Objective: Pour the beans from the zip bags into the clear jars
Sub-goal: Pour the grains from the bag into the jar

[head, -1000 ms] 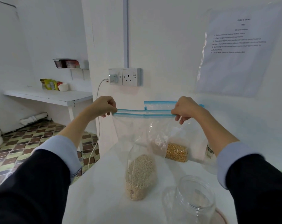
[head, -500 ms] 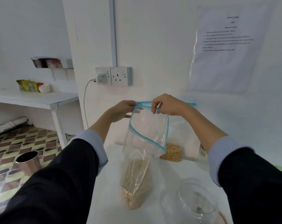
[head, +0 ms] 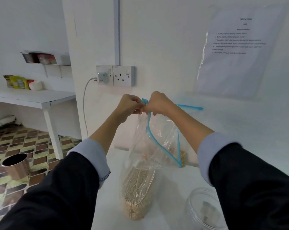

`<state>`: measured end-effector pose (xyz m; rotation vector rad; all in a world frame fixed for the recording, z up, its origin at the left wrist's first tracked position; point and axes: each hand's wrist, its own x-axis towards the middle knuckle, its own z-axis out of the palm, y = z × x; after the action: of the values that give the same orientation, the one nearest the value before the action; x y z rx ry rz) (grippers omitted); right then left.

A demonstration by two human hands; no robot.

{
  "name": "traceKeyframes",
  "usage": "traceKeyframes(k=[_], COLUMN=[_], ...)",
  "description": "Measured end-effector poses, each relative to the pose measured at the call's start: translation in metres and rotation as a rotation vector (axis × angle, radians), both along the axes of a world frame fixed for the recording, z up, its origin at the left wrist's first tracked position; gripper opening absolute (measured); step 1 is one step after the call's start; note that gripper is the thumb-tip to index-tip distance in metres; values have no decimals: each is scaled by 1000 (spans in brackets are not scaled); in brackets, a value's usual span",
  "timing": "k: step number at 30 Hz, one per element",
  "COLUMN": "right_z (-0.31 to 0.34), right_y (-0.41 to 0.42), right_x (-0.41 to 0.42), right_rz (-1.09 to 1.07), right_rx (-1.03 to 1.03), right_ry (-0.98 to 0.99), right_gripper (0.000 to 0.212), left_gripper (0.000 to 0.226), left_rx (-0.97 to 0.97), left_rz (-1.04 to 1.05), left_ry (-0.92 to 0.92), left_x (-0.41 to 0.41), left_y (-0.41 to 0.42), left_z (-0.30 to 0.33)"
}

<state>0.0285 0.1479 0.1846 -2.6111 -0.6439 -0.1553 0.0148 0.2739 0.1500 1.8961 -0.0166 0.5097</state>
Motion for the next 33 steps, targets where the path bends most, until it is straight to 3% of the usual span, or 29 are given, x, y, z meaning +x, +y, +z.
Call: traceKeyframes(k=[2,6,9,13,17,20,23,26,29,33], right_z=[4,15,21,32,47,56,57,51,48,45], right_y=[2,0,3,11,14,12,11,11,8,0], right_x=[-3,-4,-7,-13,-17,-15,-16,-15,-14,-11], right_rz=[-49,-71,-71,-47,-67,-113,-114,-105,-116,-128], right_rx=[37,314,346,424,534,609,634,597,580,574], right_ry=[-1,95,13,-29,-69,-109,-126,-138,-140,-140], right_gripper=[32,22,16,14,10,10,9,11,17,24], left_gripper=[19,14,11,9,11,40,93,113,113,88], left_rx=[-14,-26,-68,-30,-52,-97,-290,-449,-580,-916], left_rz=[-2,-20,-156,-279,-160,12,56,-5,-36,-48], left_ry=[-29,-142,-204,-83,76,196,333,389,390,470], left_x=[-5,-16,-24,-30,-35,-42,-51,-53,-53,-55], left_y=[-1,2,11,30,44,52,55,57,59,45], left_z=[6,15,16,-5,-64,-122,-158,-170,-179,-166])
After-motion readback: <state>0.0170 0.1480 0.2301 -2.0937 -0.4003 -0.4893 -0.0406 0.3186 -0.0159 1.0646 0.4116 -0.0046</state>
